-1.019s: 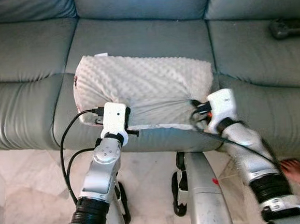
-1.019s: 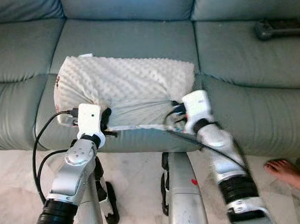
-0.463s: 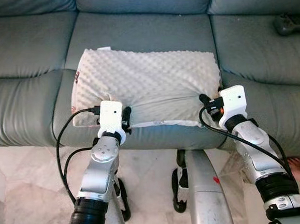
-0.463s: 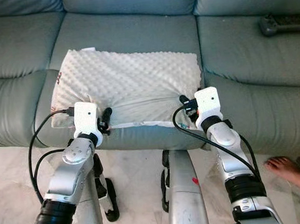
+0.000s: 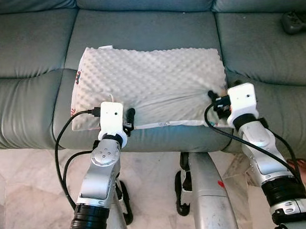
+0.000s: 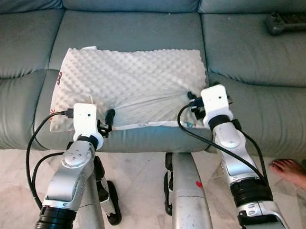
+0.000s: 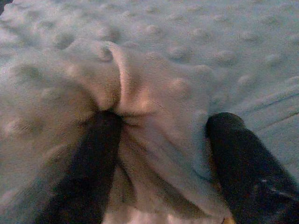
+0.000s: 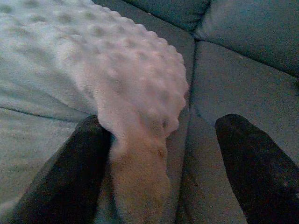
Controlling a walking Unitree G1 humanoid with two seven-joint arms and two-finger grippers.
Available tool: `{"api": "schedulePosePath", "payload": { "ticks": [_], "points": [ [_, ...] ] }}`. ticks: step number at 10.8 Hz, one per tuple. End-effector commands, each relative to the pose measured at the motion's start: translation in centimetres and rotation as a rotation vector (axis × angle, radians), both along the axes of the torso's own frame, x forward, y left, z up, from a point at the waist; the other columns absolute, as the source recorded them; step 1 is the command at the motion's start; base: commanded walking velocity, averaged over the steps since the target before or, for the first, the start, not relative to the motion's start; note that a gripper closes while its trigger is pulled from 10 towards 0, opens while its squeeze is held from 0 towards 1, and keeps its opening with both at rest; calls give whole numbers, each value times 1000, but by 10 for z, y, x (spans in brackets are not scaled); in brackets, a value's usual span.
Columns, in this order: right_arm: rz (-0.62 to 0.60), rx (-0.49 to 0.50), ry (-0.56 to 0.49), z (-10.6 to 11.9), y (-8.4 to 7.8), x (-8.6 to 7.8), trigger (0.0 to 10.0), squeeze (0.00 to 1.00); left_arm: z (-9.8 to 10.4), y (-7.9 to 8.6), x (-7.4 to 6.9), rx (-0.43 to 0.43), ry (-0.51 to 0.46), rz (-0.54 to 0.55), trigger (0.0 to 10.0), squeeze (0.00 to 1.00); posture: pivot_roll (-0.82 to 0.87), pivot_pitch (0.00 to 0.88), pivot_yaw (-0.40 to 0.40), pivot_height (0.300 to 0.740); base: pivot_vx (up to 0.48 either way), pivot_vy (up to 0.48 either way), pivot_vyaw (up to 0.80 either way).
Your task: Move the pillow to the sofa
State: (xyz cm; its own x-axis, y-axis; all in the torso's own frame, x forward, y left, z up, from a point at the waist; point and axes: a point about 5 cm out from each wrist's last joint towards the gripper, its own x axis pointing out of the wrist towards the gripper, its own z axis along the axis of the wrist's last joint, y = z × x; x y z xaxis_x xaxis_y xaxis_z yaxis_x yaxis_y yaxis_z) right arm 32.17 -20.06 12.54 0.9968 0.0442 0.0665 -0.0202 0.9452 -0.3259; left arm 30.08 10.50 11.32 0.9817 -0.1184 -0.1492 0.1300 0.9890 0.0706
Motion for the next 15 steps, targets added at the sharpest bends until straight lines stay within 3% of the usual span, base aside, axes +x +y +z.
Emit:
{"api": "schedulePosePath", "payload": {
  "ticks": [1, 5, 8, 13, 15],
  "points": [
    [-121, 1, 14, -5, -22, -8, 10000, 1000, -16, 15, -7, 33, 73, 61, 10000, 1000, -2, 369, -9, 579, 0, 0, 0],
    [-51, 171, -82, 1, 15, -23, 10000, 1000, -10, 29, -9, 59, 34, 77, 10000, 1000, -18, 293, -8, 579, 0, 0, 0],
    [13, 203, -120, 10, 38, -29, 10000, 1000, -5, 22, -11, 28, 18, 81, 10000, 1000, -17, 268, -20, 579, 0, 0, 0],
    [3, 186, -104, 9, 38, -32, 10000, 1000, -6, 11, -21, -34, 28, 3, 10000, 1000, -36, 225, -47, 579, 0, 0, 0],
    [-30, 185, -53, -7, 38, -40, 10000, 1000, 6, 19, -31, 39, -41, -4, 10000, 1000, -36, 172, -38, 579, 0, 0, 0]
  ]
}}
